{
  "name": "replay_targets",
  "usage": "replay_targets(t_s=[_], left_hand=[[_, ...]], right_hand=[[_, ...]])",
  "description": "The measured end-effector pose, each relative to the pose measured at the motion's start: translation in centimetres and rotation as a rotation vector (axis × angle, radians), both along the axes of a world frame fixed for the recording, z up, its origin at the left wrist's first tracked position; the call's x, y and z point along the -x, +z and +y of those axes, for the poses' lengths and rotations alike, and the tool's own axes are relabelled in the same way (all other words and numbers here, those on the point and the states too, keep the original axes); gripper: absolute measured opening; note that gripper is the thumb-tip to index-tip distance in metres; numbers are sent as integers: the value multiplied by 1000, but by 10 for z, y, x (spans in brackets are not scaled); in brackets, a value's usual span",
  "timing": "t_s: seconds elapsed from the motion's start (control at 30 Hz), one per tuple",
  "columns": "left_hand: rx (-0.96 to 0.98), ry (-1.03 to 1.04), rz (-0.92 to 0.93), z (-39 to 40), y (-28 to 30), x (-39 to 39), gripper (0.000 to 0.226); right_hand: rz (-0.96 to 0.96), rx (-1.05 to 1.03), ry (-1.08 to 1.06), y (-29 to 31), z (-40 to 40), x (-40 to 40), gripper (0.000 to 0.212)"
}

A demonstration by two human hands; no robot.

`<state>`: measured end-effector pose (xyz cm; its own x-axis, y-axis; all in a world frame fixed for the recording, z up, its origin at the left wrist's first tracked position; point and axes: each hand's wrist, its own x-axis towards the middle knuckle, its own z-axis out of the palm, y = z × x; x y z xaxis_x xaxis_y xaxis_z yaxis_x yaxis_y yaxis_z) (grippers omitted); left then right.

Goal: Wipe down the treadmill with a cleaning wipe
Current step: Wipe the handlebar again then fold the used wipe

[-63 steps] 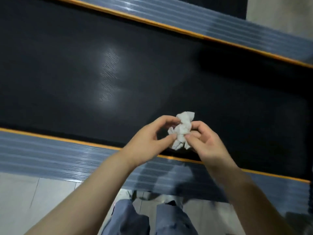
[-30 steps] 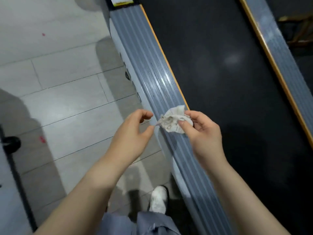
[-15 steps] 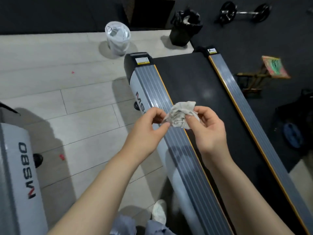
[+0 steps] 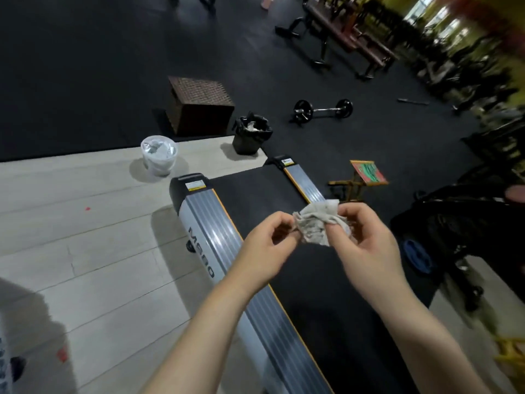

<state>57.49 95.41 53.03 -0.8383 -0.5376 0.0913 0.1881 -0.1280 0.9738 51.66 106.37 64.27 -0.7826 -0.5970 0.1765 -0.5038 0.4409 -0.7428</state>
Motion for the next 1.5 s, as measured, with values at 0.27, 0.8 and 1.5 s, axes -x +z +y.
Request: replay_targets(t_s=[0.27,0.8,1.5], left_hand=[[37,-373,185,73,126,70,34],[358,-280,411,123,251,52,24],[1358,-825,515,470,354,45,30]], right_hand=[[115,-313,-144,77,99,8,24],[156,164,-317,179,190,-61,19],[634,-34,-940,249,557,-104,26]])
